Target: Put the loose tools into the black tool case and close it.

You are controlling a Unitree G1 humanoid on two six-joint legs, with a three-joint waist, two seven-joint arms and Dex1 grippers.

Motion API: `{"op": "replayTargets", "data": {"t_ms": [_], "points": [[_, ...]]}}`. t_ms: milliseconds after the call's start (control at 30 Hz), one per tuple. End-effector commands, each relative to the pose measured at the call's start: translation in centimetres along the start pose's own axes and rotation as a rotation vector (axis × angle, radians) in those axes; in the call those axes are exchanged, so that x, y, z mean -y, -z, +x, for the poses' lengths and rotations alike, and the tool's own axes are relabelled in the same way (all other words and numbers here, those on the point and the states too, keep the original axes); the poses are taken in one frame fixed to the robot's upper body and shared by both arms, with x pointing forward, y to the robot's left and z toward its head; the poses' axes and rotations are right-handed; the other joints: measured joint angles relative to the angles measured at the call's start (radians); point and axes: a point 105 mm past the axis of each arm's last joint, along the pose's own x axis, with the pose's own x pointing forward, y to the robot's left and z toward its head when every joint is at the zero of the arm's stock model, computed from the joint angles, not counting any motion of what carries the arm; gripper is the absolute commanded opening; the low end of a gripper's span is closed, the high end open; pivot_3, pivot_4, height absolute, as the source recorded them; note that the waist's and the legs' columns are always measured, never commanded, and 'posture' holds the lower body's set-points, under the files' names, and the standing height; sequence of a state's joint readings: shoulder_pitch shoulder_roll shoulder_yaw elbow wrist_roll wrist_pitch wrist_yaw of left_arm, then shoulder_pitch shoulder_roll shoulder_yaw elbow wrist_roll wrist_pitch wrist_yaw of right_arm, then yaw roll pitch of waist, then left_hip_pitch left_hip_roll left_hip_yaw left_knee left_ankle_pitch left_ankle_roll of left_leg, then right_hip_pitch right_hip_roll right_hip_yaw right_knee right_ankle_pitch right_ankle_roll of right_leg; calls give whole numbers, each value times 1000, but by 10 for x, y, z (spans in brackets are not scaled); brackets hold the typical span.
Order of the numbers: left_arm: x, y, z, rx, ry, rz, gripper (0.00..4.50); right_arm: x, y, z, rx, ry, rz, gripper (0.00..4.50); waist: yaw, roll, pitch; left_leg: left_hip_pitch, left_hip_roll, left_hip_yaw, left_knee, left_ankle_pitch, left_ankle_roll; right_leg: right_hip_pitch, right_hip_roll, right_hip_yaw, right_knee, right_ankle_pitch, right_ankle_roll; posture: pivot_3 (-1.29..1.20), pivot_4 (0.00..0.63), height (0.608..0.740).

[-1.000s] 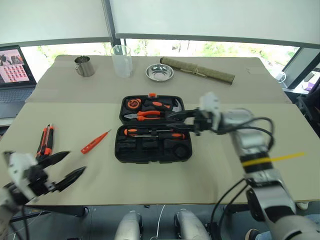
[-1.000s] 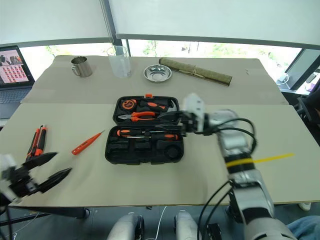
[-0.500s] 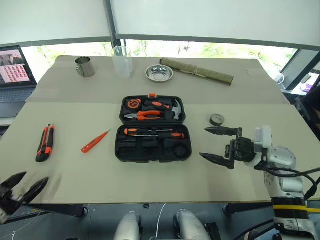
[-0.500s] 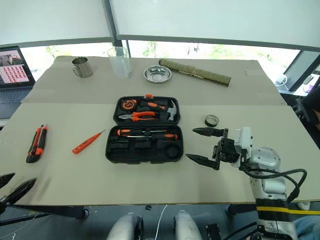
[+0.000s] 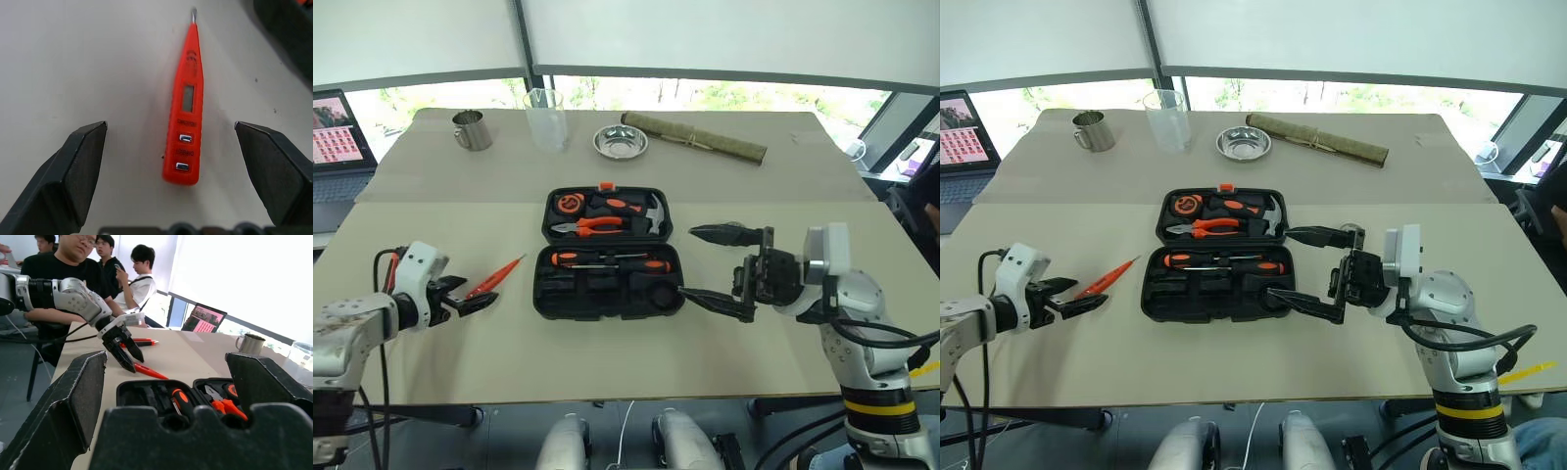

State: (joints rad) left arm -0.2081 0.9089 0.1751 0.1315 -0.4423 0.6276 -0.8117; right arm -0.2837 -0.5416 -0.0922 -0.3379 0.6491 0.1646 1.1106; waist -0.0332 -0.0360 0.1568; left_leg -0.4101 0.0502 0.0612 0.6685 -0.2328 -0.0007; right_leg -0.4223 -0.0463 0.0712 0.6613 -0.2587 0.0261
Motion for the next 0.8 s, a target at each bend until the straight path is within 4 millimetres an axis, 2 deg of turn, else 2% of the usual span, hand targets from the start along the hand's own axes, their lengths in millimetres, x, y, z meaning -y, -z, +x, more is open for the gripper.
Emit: {"op": "replayTargets", "data": {"t_ms": [33, 67, 167, 300, 333, 367, 433, 500, 633, 667, 733, 800], "points": [[7, 0, 13, 24, 28, 29, 4087, 0, -9, 2, -4, 16, -39, 4500, 8, 0, 0, 0, 0, 0, 0, 0, 0, 0, 0, 0, 0, 0, 0, 0, 150, 740], [10, 0, 16, 33, 44, 16, 3902, 0, -6, 1, -17, 25, -37, 4500, 12, 0, 0, 0, 0, 0, 0, 0, 0, 0, 0, 0, 0, 0, 0, 0, 150, 740], [15, 3, 18, 37, 73, 3, 2882, 1, -4, -1, -29, 47, -34, 4500, 23, 0, 0, 0, 0, 0, 1, 0, 0, 1, 0, 0, 0, 0, 0, 0, 150, 740], [12, 5, 15, 44, 72, 4, 1531, 3, -4, -2, -32, 75, -28, 4500, 22, 0, 0, 0, -1, 0, 1, 0, 0, 1, -1, 0, 0, 0, 0, 0, 150, 740], [11, 1, 13, 70, 80, 6, 1282, 3, -4, -3, -35, 75, -29, 4500, 22, 0, 0, 0, -1, 0, 1, 0, 0, 1, -1, 0, 0, 0, 0, 0, 150, 740], [12, -15, 9, 157, 104, 11, 916, 4, -4, -6, -46, 80, -34, 4500, 21, 0, 0, 0, 0, 0, 1, 0, 0, 1, 0, 0, 0, 0, 0, 0, 150, 740], [14, -36, 2, 256, 134, 16, 916, 3, -4, -14, -89, 73, -55, 4500, 23, 0, 0, -1, 0, 0, 1, 0, 0, 1, 0, 0, 0, 0, 0, 0, 150, 740], [33, -45, -1, 268, 253, 150, 916, 1, -3, -24, -147, 51, -86, 4500, 24, -1, 0, -3, 0, -1, 2, 0, 0, 0, 0, -1, -1, 0, 0, 0, 150, 740], [64, -87, -4, 375, 433, 396, 916, -1, 0, -46, -209, 81, -69, 4500, 37, -1, 0, -5, -1, -1, 5, 0, 0, 0, 0, -2, -1, 0, 0, 0, 150, 740], [73, -91, -2, 375, 485, 433, 916, -3, 2, -49, -218, 82, -57, 4500, 38, -1, 0, -5, -1, -2, 6, 0, 0, 1, 0, -2, -1, 0, 0, 0, 150, 740], [98, -86, 9, 275, 632, 501, 916, -5, 6, -52, -229, 90, -45, 4500, 38, -1, 0, -5, -1, -2, 7, 0, 0, 2, 0, -2, -1, 0, 1, 0, 150, 740], [107, -84, 15, 224, 688, 522, 916, -4, 7, -53, -231, 95, -41, 4500, 35, 0, 0, -5, -1, -1, 8, 0, 0, 2, 0, -1, -1, 0, 1, 0, 150, 740]]}}
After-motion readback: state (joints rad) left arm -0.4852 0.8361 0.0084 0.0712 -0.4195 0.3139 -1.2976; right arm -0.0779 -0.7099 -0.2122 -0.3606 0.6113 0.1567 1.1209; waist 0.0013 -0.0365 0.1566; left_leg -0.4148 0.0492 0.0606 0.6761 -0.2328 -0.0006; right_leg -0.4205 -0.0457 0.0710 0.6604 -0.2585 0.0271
